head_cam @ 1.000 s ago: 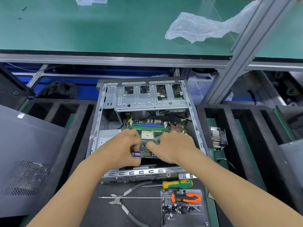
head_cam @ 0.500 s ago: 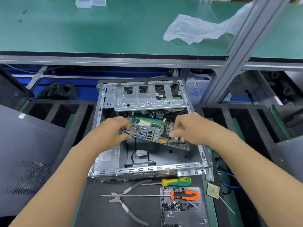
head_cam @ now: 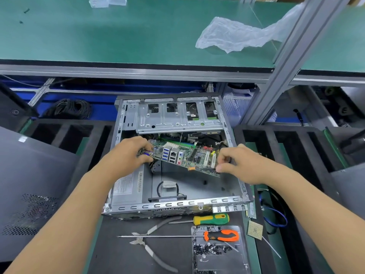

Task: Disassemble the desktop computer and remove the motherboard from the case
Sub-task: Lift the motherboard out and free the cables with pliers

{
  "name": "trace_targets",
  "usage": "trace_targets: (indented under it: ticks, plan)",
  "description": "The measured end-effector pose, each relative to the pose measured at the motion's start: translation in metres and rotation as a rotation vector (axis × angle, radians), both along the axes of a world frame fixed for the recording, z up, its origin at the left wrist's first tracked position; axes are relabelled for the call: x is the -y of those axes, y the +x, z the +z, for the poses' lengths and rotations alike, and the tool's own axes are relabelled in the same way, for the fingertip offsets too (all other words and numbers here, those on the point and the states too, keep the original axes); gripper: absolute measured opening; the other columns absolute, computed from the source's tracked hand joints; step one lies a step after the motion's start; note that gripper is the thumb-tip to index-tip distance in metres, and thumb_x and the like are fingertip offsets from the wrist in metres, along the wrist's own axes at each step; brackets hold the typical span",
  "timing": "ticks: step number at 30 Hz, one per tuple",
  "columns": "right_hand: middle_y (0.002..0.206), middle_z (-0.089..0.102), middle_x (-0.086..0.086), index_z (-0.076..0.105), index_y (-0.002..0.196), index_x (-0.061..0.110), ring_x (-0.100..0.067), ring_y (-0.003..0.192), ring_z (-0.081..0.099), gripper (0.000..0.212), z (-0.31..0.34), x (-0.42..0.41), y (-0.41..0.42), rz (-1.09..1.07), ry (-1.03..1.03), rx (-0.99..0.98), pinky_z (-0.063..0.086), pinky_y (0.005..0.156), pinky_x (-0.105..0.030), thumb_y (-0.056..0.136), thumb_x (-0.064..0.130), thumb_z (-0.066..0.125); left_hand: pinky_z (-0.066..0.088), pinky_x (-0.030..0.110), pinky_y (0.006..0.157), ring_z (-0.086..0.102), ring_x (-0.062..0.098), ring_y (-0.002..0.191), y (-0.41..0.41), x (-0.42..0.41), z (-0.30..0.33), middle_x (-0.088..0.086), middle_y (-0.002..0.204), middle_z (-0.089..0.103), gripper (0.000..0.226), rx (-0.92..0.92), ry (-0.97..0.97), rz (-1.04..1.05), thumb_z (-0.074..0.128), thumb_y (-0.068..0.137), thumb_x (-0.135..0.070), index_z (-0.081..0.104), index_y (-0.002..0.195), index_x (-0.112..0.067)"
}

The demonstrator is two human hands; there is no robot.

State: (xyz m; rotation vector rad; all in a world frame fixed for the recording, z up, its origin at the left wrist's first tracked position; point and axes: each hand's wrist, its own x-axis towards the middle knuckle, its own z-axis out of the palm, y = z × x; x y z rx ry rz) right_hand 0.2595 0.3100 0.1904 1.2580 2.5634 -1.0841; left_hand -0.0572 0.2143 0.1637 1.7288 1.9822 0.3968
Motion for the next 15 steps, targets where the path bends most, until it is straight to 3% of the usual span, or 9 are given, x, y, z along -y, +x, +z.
trace_targets:
  ticks: [2, 4, 8, 10, 13, 15]
  plan:
    - [0.073, 0.054, 0.026, 0.053, 0.066, 0.037, 0.008, 0.079, 0.042, 0.030, 0.003, -0.002, 0.002, -0.047, -0.033, -0.120, 0.036, 0.075, -0.029, 0.090, 0.056, 0.053, 0.049, 0.039, 0.089, 0.057, 0.012, 0.102, 0.000, 0.000, 0.000, -0.011, 0.114, 0.062, 0.028, 0.000, 0.000, -0.001, 0.073, 0.086, -0.027, 0.049, 0.081, -0.042]
    - [0.072, 0.051, 0.027, 0.052, 0.060, 0.035, 0.008, 0.073, 0.041, 0.037, 0.005, -0.003, 0.006, -0.016, -0.078, -0.103, 0.036, 0.081, -0.028, 0.083, 0.064, 0.049, 0.049, 0.038, 0.089, 0.057, 0.012, 0.102, -0.001, -0.001, -0.001, -0.011, 0.113, 0.062, 0.029, 0.005, 0.008, 0.000, 0.073, 0.086, -0.026, 0.050, 0.081, -0.042]
    - [0.092, 0.058, 0.019, 0.061, 0.078, 0.033, -0.002, 0.097, 0.038, 0.019, -0.001, -0.002, 0.016, 0.105, -0.048, 0.145, 0.033, 0.092, -0.035, 0.084, 0.048, 0.069, 0.050, 0.036, 0.089, 0.057, 0.009, 0.101, -0.002, -0.002, -0.002, -0.013, 0.112, 0.062, 0.026, 0.024, 0.016, 0.010, 0.073, 0.085, -0.026, 0.053, 0.083, -0.041]
    - [0.095, 0.056, 0.013, 0.060, 0.082, 0.031, -0.011, 0.100, 0.041, 0.018, -0.004, 0.002, 0.014, 0.108, -0.007, 0.170, 0.038, 0.088, -0.034, 0.082, 0.042, 0.074, 0.050, 0.035, 0.088, 0.058, 0.010, 0.100, -0.002, -0.002, -0.002, -0.013, 0.112, 0.062, 0.025, 0.025, 0.010, 0.013, 0.073, 0.085, -0.026, 0.053, 0.083, -0.041]
    - [0.093, 0.052, 0.009, 0.058, 0.083, 0.023, -0.013, 0.087, 0.051, 0.025, -0.007, 0.006, 0.005, 0.124, 0.117, 0.170, 0.044, 0.075, -0.028, 0.079, 0.036, 0.079, 0.049, 0.034, 0.088, 0.058, 0.011, 0.100, -0.001, -0.003, -0.004, -0.014, 0.109, 0.061, 0.017, 0.034, 0.018, 0.016, 0.073, 0.085, -0.027, 0.059, 0.089, -0.034]
    - [0.091, 0.049, 0.009, 0.056, 0.081, 0.017, -0.014, 0.084, 0.052, 0.026, -0.010, 0.005, 0.004, 0.109, 0.188, 0.158, 0.044, 0.075, -0.029, 0.081, 0.034, 0.076, 0.049, 0.033, 0.087, 0.057, 0.009, 0.098, 0.002, -0.003, -0.004, -0.018, 0.105, 0.059, 0.015, 0.048, 0.039, 0.017, 0.073, 0.085, -0.029, 0.062, 0.094, -0.029]
